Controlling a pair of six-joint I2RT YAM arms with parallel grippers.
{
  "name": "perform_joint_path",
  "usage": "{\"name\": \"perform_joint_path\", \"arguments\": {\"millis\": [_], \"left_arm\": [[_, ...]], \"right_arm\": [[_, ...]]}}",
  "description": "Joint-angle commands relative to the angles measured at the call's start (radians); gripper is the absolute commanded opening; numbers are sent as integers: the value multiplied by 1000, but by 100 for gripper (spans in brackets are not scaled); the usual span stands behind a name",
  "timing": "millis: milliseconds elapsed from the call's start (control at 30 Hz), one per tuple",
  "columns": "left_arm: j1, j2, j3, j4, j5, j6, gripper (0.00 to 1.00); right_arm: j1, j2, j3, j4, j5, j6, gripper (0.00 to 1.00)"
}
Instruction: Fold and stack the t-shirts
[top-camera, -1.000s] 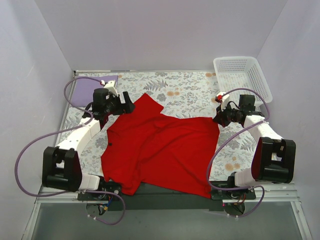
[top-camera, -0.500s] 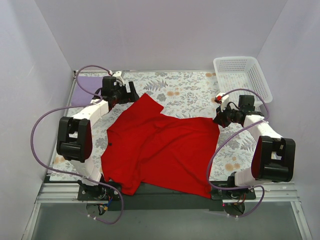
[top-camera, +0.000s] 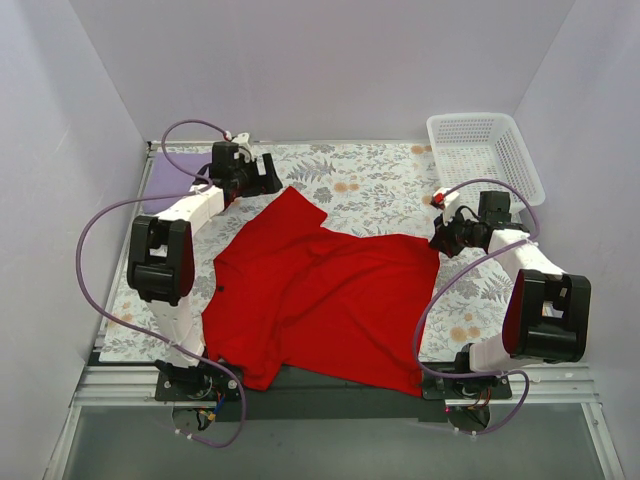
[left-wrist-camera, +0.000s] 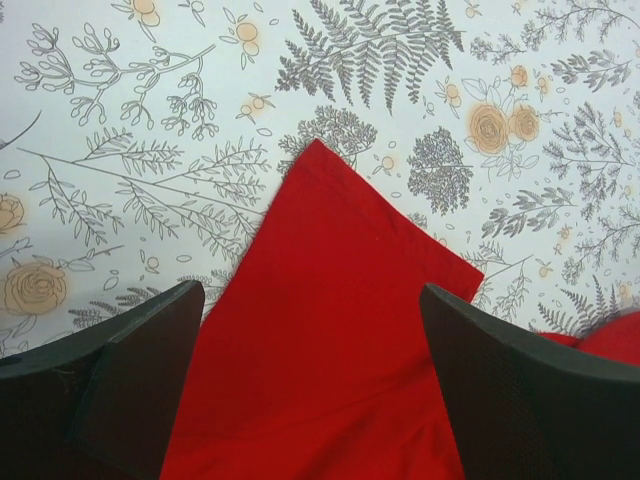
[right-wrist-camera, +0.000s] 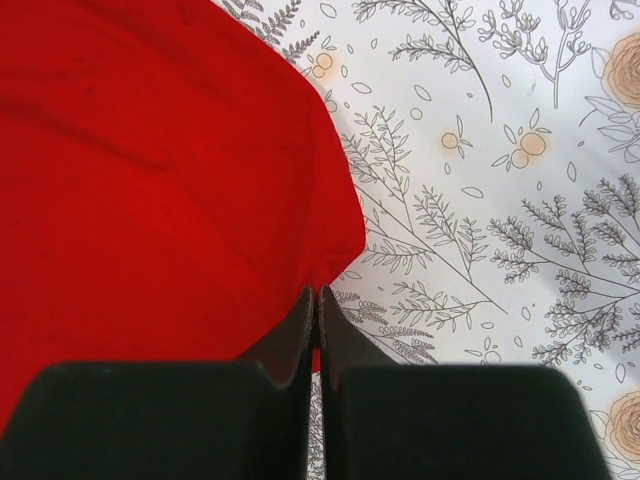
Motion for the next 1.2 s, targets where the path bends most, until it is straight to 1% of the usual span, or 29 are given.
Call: {"name": "perform_joint_path", "arguments": {"millis": [0,367,967,1100,1167], "left_arm": [[-3,13,71,-19,3,17,88],[-3,113,183,-38,23,5,87],[-3,303,398,-61,100,-52,86],[-3,359,444,-71,115,-55,84],[-3,381,475,-90,130,-53,81]], "right_arm": [[-9,13,33,-28,-3,-15,1],[-16,24,41,-39,-13,-17,1],[-16,47,52,-53,-20,-18,1],[-16,48,53,-53,-20,-18,1],[-16,50,55,-54,-20,-18,1]]}}
